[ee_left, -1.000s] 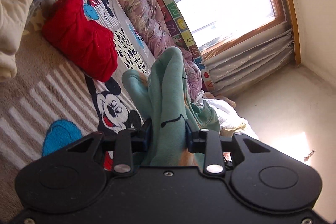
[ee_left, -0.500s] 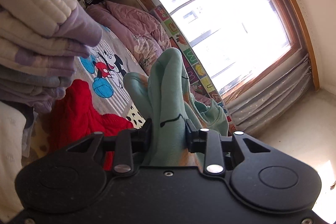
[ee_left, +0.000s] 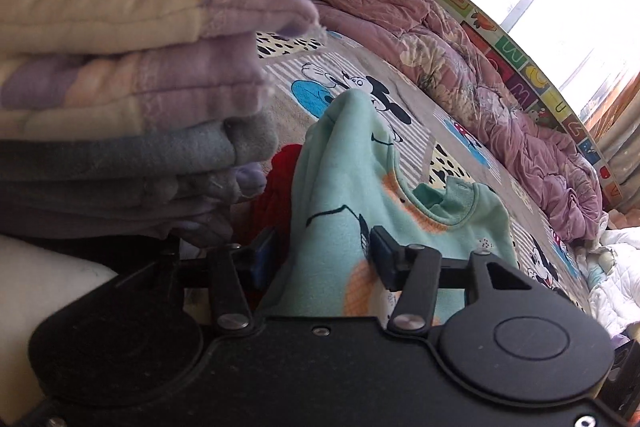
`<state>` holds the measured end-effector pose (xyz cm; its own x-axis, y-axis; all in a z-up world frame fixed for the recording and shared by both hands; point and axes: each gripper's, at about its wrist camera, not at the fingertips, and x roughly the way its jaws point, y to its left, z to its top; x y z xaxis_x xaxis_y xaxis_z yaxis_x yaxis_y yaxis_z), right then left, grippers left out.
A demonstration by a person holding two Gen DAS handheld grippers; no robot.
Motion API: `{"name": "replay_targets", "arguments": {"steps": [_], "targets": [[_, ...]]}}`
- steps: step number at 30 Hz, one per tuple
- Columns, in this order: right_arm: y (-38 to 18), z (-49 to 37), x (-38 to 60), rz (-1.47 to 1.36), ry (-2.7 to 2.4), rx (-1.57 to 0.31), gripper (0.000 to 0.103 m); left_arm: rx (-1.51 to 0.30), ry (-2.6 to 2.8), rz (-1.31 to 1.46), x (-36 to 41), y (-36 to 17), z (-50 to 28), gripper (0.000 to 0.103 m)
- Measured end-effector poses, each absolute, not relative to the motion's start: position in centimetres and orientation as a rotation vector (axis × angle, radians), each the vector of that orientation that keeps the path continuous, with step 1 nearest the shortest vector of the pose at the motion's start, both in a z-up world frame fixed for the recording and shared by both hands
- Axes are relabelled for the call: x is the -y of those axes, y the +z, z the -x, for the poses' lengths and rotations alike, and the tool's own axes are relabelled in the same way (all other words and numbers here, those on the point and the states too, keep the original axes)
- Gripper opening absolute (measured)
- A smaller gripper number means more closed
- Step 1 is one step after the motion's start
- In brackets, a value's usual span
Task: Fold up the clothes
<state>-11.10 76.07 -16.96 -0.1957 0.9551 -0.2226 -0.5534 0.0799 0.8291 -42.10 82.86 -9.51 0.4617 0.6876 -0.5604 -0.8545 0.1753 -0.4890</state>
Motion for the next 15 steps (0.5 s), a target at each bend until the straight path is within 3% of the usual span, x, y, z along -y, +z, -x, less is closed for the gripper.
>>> {"name": "replay_targets", "arguments": {"steps": [2,8,15], "targets": [[-15.5,11.5,-75.5,-0.467,1.472,-0.958,0.052,-0.253,1.127,0.828,-82.0,-9.0,41.9,0.056],[-10.3,13.7,-72.9,-0.242,1.477,-0.797,0.058,-0.276,1.146,0.744,-77.5,-7.2,42.0,0.059],[-5.2,17.5,-68.2,0.067,1.402,-0.696,0.081,-0.382,1.116,0.538,-72.7,-4.4,41.0,0.079]]}}
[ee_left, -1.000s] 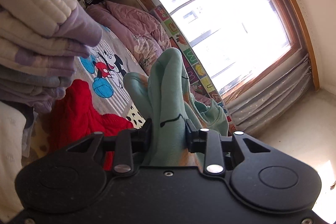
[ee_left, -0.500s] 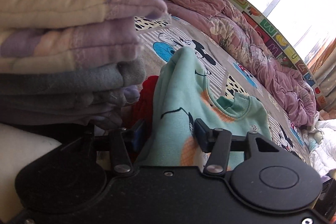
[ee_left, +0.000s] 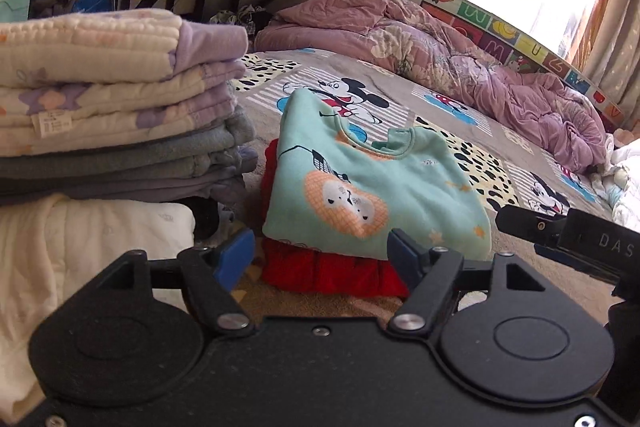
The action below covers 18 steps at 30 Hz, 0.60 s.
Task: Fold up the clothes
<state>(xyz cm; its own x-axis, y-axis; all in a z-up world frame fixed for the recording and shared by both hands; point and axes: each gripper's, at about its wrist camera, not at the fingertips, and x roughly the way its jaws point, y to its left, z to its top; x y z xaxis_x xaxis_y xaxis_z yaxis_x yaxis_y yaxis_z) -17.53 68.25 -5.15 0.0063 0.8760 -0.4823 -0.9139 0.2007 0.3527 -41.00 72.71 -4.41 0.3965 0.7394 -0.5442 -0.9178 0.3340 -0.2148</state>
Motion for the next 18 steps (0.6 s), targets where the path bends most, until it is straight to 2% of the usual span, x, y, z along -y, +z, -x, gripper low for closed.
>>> {"name": "replay_targets", "arguments": {"steps": [1,4,6,12,18], "targets": [[-4.4,18.2,-67.5,0.105,1.397,-0.676,0.088,-0.401,1.118,0.496,-72.2,-3.8,40.9,0.082],[-2.3,19.5,-65.9,0.17,1.377,-0.641,0.099,-0.434,1.128,0.393,-70.8,-1.8,40.6,0.089],[-1.0,20.0,-65.0,0.181,1.36,-0.628,0.102,-0.457,1.155,0.356,-70.5,-0.7,40.2,0.102],[1.3,21.1,-63.2,0.247,1.301,-0.611,0.102,-0.457,1.174,0.333,-68.5,2.2,40.9,0.103],[2.4,22.3,-62.1,0.286,1.282,-0.651,0.103,-0.552,1.199,0.313,-67.2,3.5,40.8,0.103]]}}
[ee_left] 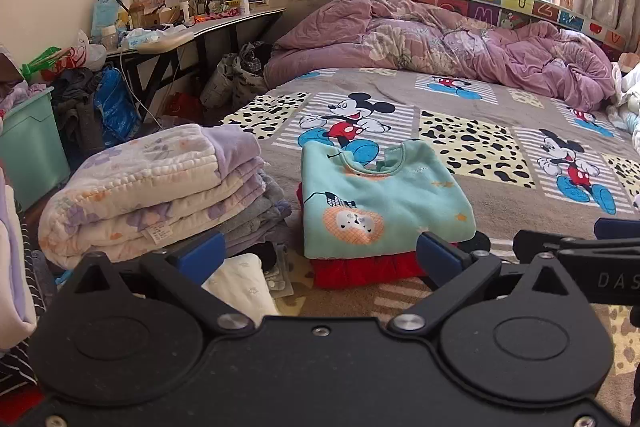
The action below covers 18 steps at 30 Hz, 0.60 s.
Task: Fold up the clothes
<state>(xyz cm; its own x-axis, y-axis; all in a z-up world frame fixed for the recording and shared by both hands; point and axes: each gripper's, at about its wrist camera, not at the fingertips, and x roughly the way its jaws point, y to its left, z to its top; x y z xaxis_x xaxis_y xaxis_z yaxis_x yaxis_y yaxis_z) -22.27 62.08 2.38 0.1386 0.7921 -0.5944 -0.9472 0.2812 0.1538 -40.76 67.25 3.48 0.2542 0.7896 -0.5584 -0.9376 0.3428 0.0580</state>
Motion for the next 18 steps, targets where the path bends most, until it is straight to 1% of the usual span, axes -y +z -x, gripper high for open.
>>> {"name": "replay_targets", "arguments": {"steps": [8,18], "targets": [[3.8,22.5,-60.2,0.287,1.259,-0.645,0.103,-0.592,1.236,0.281,-66.0,3.5,40.4,0.103],[4.9,22.5,-58.5,0.29,1.247,-0.635,0.103,-0.58,1.217,0.319,-64.6,4.2,40.7,0.103]]}}
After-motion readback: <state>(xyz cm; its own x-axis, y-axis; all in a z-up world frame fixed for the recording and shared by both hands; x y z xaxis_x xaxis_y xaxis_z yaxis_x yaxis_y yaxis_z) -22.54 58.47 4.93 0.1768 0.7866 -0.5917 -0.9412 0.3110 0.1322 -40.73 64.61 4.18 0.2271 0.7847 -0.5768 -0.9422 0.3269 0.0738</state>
